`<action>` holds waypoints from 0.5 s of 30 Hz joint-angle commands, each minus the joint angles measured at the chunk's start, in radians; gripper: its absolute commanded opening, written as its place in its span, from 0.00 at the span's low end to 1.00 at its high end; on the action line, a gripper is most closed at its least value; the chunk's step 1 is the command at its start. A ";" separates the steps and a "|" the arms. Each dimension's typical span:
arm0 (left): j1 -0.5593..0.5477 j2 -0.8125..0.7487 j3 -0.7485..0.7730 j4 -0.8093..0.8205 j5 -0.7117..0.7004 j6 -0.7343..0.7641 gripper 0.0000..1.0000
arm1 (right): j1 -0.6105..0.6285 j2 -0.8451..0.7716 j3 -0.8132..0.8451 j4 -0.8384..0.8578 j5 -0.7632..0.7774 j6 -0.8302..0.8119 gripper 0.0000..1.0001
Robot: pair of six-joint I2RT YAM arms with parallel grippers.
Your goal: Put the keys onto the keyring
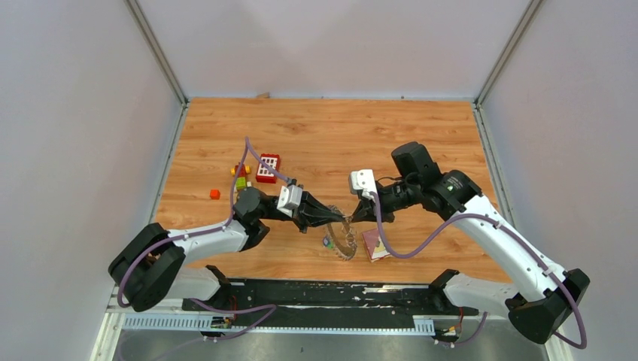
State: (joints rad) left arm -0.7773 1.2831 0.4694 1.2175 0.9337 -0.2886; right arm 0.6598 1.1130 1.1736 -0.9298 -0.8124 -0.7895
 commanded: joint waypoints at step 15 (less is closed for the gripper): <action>0.004 -0.031 0.037 -0.164 -0.072 0.189 0.00 | 0.000 0.009 0.123 -0.110 0.210 -0.026 0.00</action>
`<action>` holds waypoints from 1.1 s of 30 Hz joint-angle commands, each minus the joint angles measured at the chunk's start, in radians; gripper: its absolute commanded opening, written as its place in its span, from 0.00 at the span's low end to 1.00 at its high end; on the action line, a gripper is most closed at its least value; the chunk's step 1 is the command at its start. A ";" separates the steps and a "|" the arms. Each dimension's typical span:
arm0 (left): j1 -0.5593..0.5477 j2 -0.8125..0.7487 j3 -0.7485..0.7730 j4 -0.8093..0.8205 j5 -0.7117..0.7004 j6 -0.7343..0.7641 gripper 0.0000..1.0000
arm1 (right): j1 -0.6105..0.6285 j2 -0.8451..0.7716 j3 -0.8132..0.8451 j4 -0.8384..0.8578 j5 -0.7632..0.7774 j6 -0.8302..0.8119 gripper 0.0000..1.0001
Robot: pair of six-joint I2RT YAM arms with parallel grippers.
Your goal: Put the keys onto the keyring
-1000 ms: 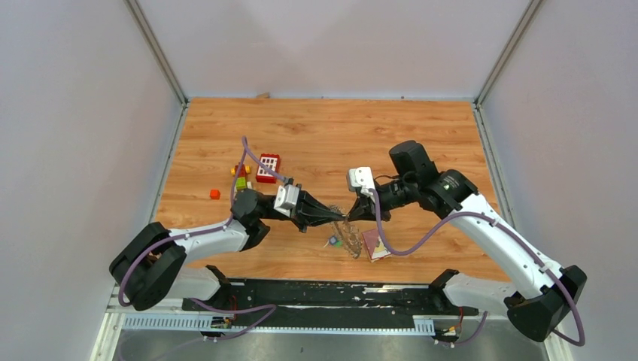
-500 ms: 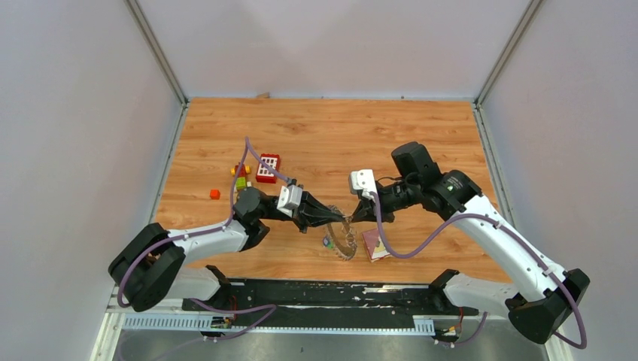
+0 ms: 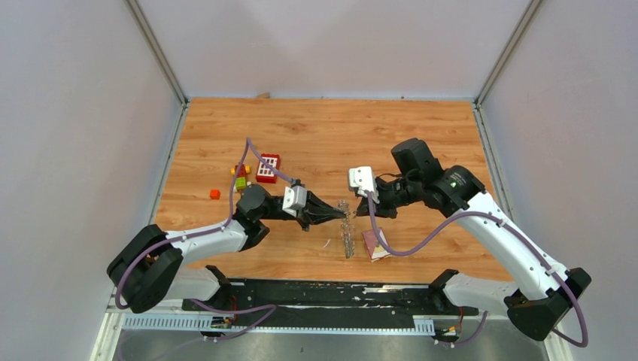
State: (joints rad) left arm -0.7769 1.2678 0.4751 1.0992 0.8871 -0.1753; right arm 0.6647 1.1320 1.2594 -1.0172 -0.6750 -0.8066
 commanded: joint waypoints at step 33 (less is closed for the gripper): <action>0.329 -0.173 0.073 -0.487 -0.682 0.050 0.82 | 0.193 0.438 0.405 -0.057 0.482 -0.025 0.00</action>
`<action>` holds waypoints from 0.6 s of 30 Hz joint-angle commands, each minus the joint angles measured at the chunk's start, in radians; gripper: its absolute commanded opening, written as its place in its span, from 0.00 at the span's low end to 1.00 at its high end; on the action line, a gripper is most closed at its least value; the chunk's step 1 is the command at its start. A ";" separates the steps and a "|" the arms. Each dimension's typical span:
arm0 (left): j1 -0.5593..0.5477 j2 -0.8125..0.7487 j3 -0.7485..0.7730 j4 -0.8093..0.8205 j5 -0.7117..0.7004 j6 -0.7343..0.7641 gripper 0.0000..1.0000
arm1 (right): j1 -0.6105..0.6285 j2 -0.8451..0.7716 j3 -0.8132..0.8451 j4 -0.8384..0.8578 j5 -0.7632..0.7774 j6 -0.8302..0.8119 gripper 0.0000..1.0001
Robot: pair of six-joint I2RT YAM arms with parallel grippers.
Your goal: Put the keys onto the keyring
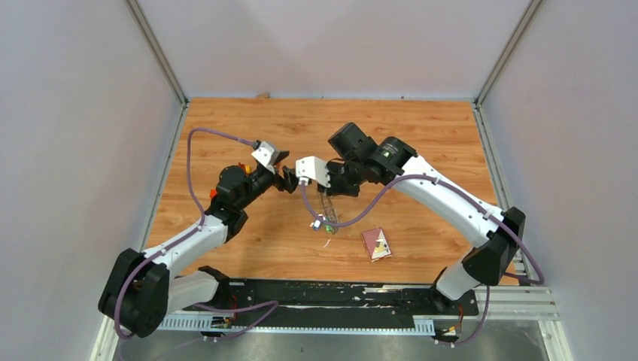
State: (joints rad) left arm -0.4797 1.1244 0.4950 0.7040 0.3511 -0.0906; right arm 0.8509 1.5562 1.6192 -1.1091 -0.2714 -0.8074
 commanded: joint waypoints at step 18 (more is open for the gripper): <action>0.038 -0.040 0.117 -0.265 -0.235 0.038 0.88 | -0.189 0.140 -0.318 0.166 0.464 -0.145 0.00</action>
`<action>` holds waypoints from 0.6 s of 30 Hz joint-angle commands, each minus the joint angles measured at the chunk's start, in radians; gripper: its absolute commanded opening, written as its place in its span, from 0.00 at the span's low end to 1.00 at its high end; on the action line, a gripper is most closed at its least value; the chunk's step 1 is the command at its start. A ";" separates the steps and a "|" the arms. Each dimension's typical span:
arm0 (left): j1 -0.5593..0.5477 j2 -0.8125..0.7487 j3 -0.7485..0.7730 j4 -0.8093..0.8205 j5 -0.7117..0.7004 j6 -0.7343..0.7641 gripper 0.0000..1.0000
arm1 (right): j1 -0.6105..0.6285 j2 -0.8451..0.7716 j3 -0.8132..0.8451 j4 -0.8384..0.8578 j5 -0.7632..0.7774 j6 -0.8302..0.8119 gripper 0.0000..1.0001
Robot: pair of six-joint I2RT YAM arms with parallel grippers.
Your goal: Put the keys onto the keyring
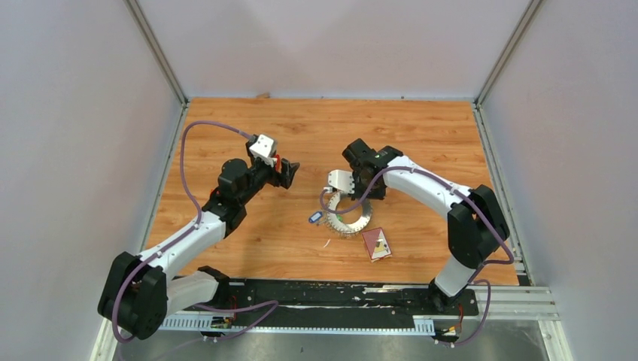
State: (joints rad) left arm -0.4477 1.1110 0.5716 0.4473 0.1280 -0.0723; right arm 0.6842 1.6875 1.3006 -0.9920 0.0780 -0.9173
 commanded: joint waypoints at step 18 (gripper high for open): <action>0.005 -0.039 0.051 -0.025 -0.002 0.011 0.89 | -0.099 0.210 -0.069 0.121 0.279 -0.041 0.01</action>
State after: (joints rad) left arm -0.4477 1.1007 0.5819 0.4145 0.1284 -0.0647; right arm 0.6003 1.8870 1.2385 -0.9085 0.3096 -0.9558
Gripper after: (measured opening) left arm 0.889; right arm 0.072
